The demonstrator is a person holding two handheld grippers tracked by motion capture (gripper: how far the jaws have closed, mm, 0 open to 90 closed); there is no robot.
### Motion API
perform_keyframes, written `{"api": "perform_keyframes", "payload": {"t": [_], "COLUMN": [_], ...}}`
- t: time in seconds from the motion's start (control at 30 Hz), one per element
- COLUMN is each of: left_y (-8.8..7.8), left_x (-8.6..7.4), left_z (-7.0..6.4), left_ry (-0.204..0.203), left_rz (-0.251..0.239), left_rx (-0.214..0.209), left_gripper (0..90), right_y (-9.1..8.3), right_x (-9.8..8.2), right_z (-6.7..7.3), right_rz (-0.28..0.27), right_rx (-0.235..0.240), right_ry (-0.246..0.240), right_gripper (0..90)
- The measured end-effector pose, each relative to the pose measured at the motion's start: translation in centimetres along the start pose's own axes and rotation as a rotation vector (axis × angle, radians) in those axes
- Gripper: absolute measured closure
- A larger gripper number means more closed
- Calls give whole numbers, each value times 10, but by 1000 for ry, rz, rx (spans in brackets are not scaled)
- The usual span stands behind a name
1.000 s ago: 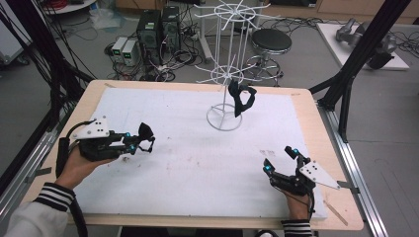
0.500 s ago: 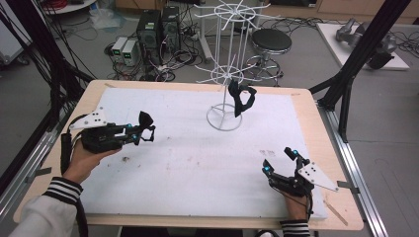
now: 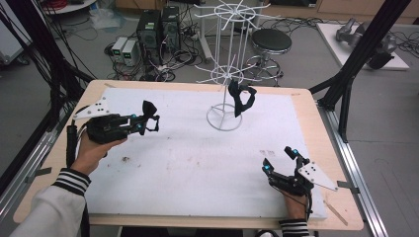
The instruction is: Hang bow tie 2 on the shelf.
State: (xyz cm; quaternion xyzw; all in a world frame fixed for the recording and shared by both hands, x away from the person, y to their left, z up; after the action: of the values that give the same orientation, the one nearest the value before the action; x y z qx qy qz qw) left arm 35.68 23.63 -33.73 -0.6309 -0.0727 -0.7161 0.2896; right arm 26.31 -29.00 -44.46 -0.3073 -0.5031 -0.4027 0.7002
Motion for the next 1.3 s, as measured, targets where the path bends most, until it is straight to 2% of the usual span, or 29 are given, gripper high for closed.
{"api": "perform_keyframes", "payload": {"t": [0.23,0.5,0.8,1.0,1.13,1.3], "left_y": [10,28,47,54,58,63], "left_x": [14,32,47,50,52,57], "left_z": [9,19,27,30,32,36], "left_ry": [-10,-17,-19,-23,-11,-22], "left_rz": [-44,-81,-86,-84,-72,-93], "left_rx": [8,12,16,16,14,18], "left_gripper": [757,757,757,757,757,757], "right_y": [-2,-2,-1,0,1,1], "right_x": [-2,-3,-5,-6,-7,-6], "right_z": [0,0,1,1,2,2], "right_rz": [-35,-43,-48,-55,-55,-63], "right_rx": [-24,-29,-35,-31,-33,-34], "right_ry": [-2,-10,-5,-17,-18,-14], "right_gripper": [112,112,112,112,112,112]}}
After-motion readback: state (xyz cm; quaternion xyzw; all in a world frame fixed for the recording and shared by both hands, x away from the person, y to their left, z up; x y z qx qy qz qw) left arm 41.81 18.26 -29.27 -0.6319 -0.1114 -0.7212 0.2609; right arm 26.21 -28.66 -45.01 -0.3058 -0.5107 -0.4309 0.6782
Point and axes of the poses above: each handheld gripper's, and its own axes: y roughly forward along the jaws, x roughly out of its top, z roughly to its left, the point moved 1 cm from there along y, roughly forward along the jaws, and after that the axes turned 15 degrees about y, right-handed, at the moved point
